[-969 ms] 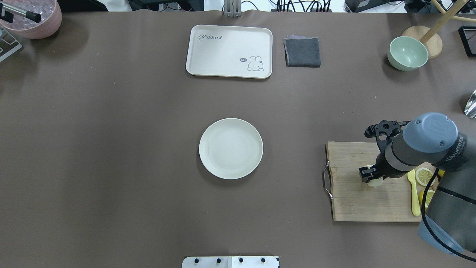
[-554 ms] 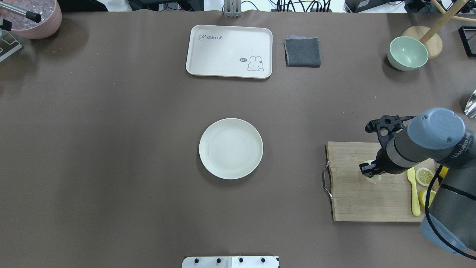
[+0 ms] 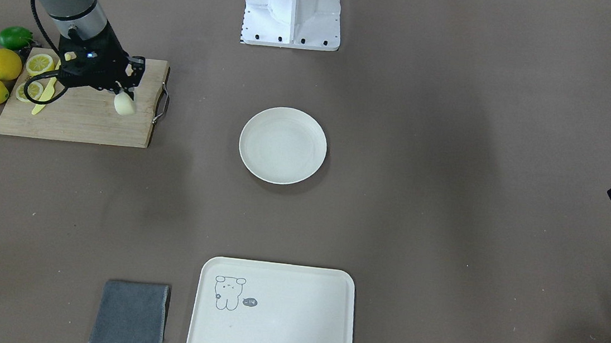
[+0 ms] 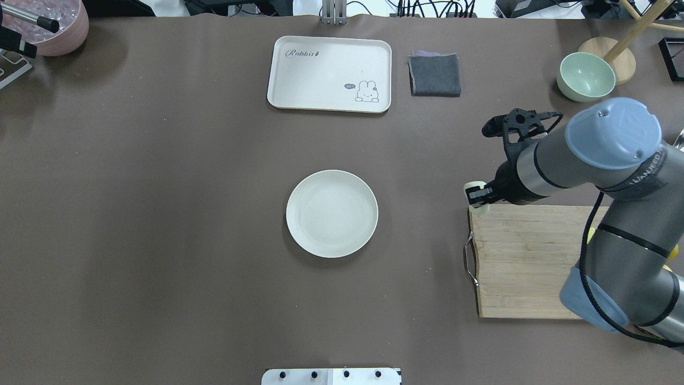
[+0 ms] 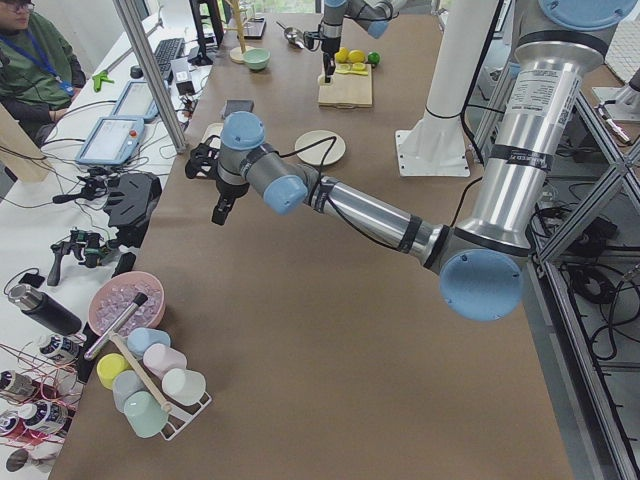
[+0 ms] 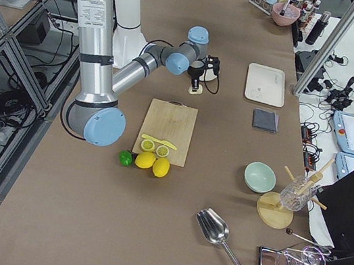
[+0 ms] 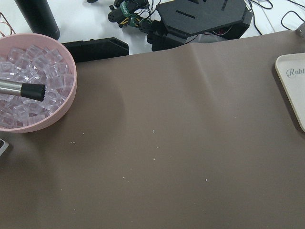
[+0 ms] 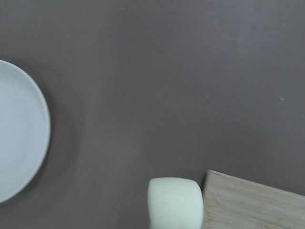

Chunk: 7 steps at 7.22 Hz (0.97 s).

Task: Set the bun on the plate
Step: 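Lift the bun with the right gripper and carry it over the plate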

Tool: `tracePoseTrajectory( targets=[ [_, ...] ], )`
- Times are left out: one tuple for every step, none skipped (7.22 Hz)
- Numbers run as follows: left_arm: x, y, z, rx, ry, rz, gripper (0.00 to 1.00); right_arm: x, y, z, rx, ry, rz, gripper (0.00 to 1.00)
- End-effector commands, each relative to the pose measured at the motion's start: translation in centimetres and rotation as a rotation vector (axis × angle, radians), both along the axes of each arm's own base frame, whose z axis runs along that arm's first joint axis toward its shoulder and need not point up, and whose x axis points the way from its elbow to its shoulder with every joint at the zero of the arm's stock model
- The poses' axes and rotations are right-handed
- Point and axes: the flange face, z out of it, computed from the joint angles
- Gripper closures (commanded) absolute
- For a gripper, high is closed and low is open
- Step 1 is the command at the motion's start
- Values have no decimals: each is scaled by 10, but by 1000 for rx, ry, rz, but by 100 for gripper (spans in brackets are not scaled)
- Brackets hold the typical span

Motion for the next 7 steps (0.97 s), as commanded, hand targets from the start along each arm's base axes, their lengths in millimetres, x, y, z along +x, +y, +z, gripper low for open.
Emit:
tracePoseTrajectory(
  targets=[
    [18, 2, -6, 2, 7, 26, 2, -51, -12, -69, 67, -85, -37, 100],
    [21, 3, -7, 2, 8, 31, 2, -77, -2, -88, 86, -102, -64, 100],
    [22, 2, -3, -4, 5, 32, 2, -94, 14, -90, 108, -93, -78, 100],
    [23, -2, -8, 0, 7, 32, 2, -113, 33, -91, 129, -84, -94, 100],
    [22, -1, -11, 8, 9, 31, 2, -136, 47, -91, 137, -71, -113, 100],
    [22, 1, -11, 9, 10, 31, 2, -168, 56, -85, 165, -63, -109, 100],
    [21, 3, -11, 10, 11, 31, 2, -186, 62, -74, 193, -94, -113, 100]
  ],
)
